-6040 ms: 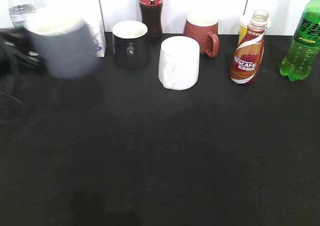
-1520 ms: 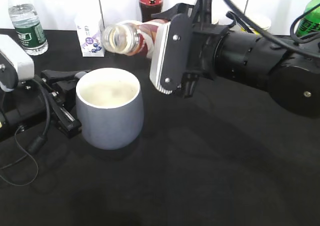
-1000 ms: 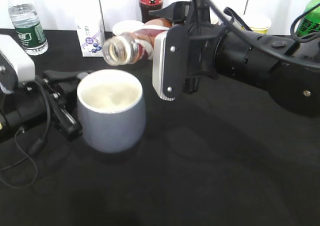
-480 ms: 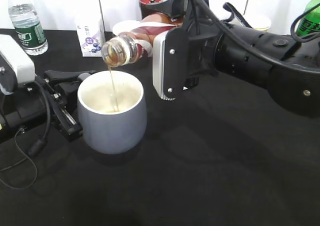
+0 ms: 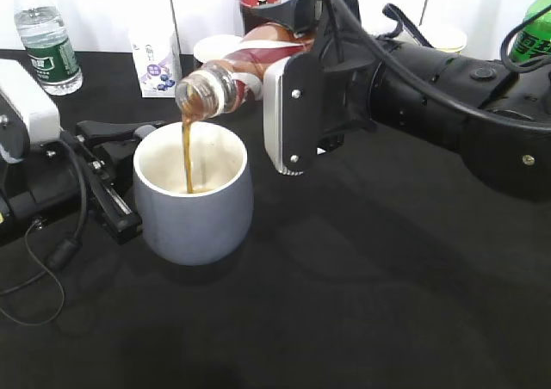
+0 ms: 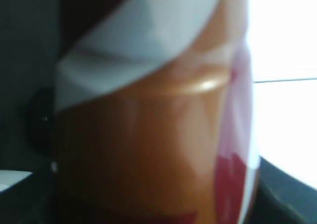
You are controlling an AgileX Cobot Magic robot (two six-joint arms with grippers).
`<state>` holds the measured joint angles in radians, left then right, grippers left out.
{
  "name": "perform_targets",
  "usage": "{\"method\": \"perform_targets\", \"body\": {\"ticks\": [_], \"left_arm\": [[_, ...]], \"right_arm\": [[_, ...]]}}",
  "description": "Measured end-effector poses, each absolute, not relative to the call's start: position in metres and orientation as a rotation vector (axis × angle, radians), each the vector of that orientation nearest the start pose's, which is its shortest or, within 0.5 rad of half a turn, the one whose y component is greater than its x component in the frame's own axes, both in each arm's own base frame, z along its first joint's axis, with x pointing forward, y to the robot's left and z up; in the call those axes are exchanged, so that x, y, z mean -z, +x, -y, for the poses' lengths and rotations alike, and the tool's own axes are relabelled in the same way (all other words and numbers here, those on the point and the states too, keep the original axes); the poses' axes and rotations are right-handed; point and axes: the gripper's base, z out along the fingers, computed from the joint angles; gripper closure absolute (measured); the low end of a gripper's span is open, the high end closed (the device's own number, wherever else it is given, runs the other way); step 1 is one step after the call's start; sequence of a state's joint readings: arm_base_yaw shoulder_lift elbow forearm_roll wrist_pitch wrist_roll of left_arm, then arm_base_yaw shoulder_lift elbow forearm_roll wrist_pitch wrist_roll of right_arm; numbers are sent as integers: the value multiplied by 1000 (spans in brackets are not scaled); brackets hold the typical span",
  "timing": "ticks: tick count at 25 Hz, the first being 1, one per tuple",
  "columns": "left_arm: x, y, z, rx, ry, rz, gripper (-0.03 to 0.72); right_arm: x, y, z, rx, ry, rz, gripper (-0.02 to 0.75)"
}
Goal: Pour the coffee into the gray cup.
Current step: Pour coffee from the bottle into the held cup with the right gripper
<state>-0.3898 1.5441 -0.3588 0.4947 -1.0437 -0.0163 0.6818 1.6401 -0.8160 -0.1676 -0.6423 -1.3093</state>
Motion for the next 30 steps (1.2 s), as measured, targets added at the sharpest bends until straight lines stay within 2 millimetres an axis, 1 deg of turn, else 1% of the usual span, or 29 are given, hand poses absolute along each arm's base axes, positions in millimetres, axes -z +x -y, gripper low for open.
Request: {"method": "perform_targets", "body": {"ticks": [30], "left_arm": [[-184,214,129,461,826,-1479,647]], "right_arm": [[-241,265,-227,510,-1526,-736,211]]}}
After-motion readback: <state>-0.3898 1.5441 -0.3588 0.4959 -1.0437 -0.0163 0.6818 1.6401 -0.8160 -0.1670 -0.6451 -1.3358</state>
